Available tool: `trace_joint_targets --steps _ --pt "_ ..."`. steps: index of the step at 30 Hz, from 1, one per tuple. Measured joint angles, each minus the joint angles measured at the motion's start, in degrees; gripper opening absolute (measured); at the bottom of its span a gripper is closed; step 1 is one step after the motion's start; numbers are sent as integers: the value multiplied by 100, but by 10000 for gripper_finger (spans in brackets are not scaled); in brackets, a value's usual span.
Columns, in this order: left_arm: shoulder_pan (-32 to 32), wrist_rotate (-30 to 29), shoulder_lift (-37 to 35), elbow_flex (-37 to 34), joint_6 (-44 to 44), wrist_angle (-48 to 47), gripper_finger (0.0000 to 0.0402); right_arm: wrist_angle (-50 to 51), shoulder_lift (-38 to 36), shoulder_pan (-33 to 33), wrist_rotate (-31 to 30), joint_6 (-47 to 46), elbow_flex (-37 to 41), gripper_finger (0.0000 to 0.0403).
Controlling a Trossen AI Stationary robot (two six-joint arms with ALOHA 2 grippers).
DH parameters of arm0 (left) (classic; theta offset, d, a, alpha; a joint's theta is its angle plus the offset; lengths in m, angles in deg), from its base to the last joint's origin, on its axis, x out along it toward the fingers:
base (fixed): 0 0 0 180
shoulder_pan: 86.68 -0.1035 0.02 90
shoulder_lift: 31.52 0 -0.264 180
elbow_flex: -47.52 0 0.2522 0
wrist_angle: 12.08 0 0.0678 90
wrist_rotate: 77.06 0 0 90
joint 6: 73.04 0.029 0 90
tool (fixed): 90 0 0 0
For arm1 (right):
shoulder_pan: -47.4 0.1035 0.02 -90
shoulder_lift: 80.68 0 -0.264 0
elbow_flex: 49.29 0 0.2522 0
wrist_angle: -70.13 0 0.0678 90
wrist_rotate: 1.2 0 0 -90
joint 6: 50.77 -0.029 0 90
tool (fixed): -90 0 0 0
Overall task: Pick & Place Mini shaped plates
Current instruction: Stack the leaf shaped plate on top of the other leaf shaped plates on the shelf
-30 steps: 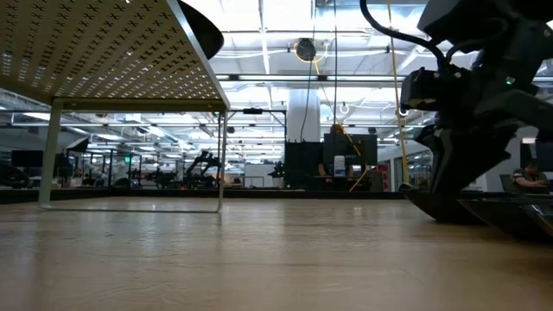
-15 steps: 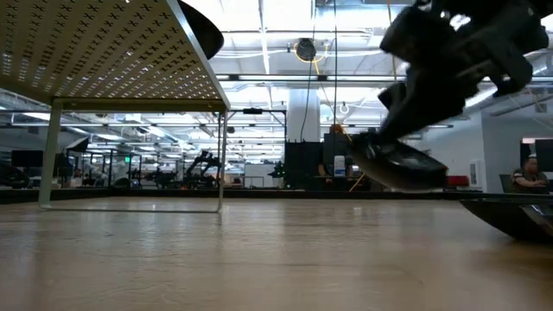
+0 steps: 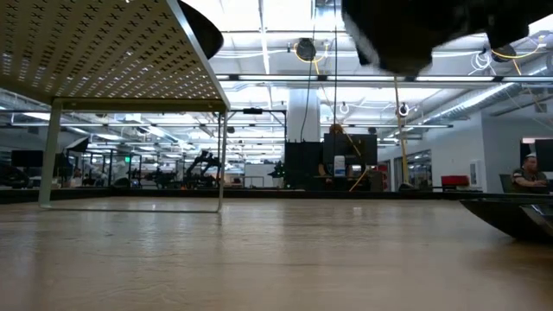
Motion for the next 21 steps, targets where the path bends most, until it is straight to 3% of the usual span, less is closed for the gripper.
trace_joint_targets --steps 6,12,16,21 --pt "0 -1 0 0 0 0 168 -1073 358 -35 985 515 -21 0" --pt "0 -1 0 0 0 31 168 -1471 944 -76 1121 872 -437 0" --pt "0 -1 0 0 0 28 168 -1678 1219 -76 476 1243 -826 0" --pt "1 -1 0 0 0 29 168 -2159 1296 -124 -1118 2015 -1089 0"
